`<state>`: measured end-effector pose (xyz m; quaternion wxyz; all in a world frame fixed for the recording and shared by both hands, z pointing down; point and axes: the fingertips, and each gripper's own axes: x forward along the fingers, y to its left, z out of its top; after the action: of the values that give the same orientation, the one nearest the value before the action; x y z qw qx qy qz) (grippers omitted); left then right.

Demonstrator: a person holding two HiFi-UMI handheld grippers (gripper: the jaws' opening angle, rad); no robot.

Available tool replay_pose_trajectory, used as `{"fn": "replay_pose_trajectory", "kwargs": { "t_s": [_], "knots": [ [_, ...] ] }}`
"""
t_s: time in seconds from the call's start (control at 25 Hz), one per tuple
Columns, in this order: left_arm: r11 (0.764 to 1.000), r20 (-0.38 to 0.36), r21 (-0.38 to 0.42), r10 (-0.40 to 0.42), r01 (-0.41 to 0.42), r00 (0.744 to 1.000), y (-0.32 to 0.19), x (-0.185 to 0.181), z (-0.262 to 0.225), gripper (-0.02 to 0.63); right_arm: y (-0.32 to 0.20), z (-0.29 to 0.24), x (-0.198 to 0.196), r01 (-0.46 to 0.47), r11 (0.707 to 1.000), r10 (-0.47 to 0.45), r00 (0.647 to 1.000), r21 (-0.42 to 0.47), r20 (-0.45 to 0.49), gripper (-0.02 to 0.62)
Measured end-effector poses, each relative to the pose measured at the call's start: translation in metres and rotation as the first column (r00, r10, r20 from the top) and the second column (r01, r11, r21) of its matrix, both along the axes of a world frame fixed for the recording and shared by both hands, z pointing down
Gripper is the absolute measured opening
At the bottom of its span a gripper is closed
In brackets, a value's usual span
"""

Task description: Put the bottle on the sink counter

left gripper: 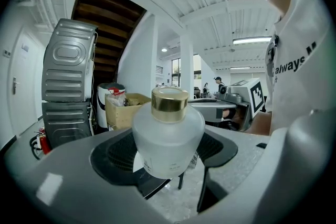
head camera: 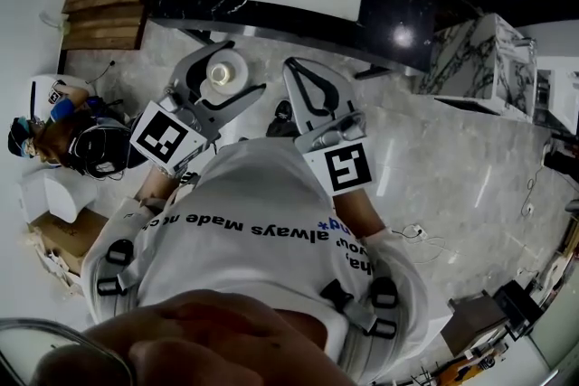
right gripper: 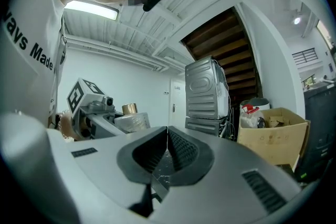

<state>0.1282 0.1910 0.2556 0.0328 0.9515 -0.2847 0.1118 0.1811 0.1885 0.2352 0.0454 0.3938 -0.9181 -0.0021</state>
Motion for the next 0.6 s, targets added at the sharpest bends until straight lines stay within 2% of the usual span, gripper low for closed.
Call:
{"fn": "replay_pose_trajectory", "kwargs": {
  "t_s": [0.36, 0.48, 0.6],
  "knots": [
    [0.999, -0.007, -0.021, -0.044, 0.044, 0.999, -0.025, 0.002, 0.004, 0.334, -0.027, 0.006, 0.003, 0.035, 0.999, -0.035, 0.999, -0.01, -0.006, 0.006],
    [0.995, -0.037, -0.057, -0.083, 0.081, 0.996, -0.031, 0.001, 0.001, 0.334, -0.032, 0.009, -0.001, 0.05, 0.999, -0.05, 0.999, -0.015, -0.011, 0.006],
    [0.993, -0.051, -0.059, -0.102, 0.099, 0.993, -0.038, -0.003, 0.004, 0.334, -0.036, 0.011, -0.004, 0.06, 0.998, -0.06, 0.998, -0.022, -0.015, 0.006]
  ]
}}
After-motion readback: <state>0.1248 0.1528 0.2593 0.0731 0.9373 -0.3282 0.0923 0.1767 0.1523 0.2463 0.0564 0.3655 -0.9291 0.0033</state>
